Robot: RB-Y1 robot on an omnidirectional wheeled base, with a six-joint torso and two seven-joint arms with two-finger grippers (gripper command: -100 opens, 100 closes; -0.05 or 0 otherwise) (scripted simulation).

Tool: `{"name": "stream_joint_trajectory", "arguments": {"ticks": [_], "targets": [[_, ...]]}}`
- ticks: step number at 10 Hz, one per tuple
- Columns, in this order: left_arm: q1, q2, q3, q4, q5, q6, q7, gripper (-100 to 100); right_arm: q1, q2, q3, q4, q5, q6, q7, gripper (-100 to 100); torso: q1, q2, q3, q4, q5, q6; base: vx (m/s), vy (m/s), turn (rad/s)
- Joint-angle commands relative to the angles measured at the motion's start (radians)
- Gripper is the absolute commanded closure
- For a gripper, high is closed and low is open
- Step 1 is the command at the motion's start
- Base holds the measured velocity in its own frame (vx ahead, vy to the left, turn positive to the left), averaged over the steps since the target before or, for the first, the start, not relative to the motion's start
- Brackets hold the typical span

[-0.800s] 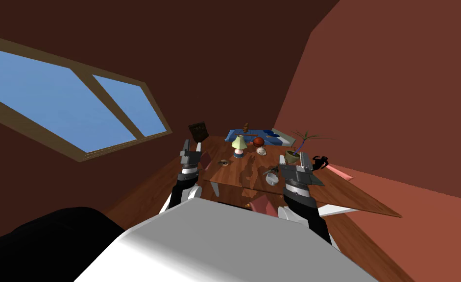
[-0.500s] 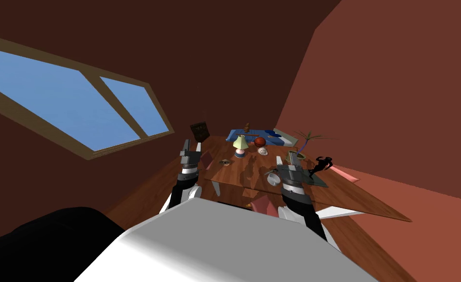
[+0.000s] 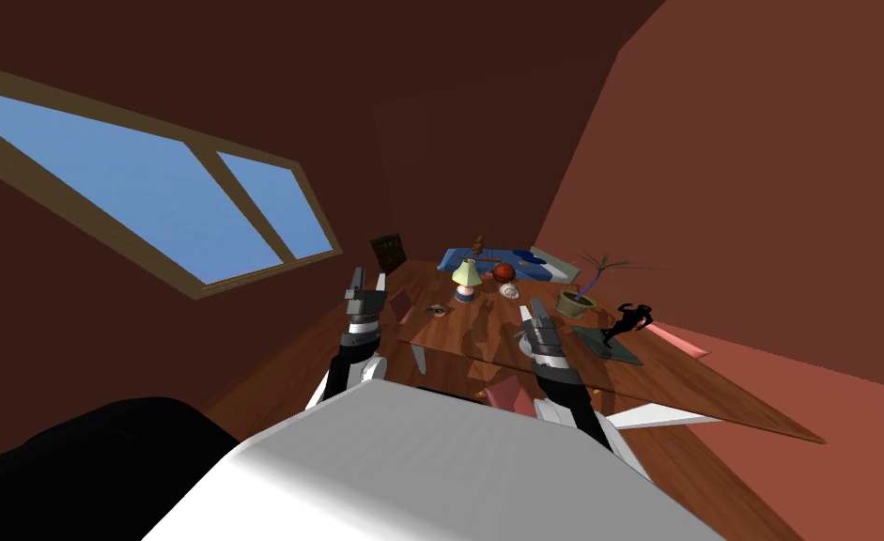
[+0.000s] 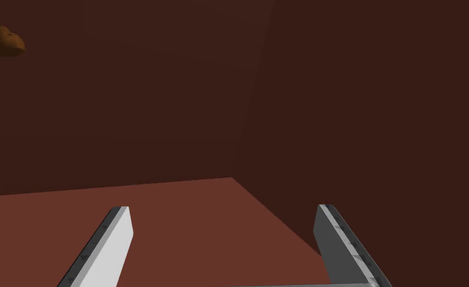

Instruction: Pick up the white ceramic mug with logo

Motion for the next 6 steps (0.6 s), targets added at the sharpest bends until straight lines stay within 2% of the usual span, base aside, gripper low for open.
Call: {"name": "stream_joint_trajectory", "arguments": {"ticks": [1, 3, 4, 5, 6], "targets": [[0.0, 0.0, 0.0, 0.0, 0.0, 0.0, 0.0, 0, -0.018, -0.036, 0.005, 0.048, 0.05, 0.028, 0.042, -100, 0.0, 0.0, 0.0, 0.0, 0.0, 0.0, -0.025, 0.048, 0.104], [0.0, 0.0, 0.0, 0.0, 0.0, 0.0, 0.0, 0, -0.042, -0.089, 0.009, 0.116, 0.111, 0.059, 0.094, -100, 0.002, 0.0, 0.0, 0.0, 0.0, 0.0, -0.037, 0.064, 0.115], [0.0, 0.0, 0.0, 0.0, 0.0, 0.0, 0.0, 0, -0.042, -0.089, 0.009, 0.12, 0.123, 0.059, 0.094, -100, 0.002, 0.001, 0.001, 0.0, 0.0, 0.0, -0.027, 0.04, 0.035], [0.0, 0.0, 0.0, 0.0, 0.0, 0.0, 0.0, 0, -0.054, -0.116, 0.011, 0.157, 0.16, 0.074, 0.122, -100, 0.001, 0.001, 0.001, 0.0, 0.0, 0.0, -0.021, 0.029, 0.1], [0.0, 0.0, 0.0, 0.0, 0.0, 0.0, 0.0, 0, -0.054, -0.116, 0.011, 0.158, 0.16, 0.074, 0.122, -100, 0.0, 0.0, 0.0, 0.0, 0.0, 0.0, -0.016, 0.016, 0.045]]}}
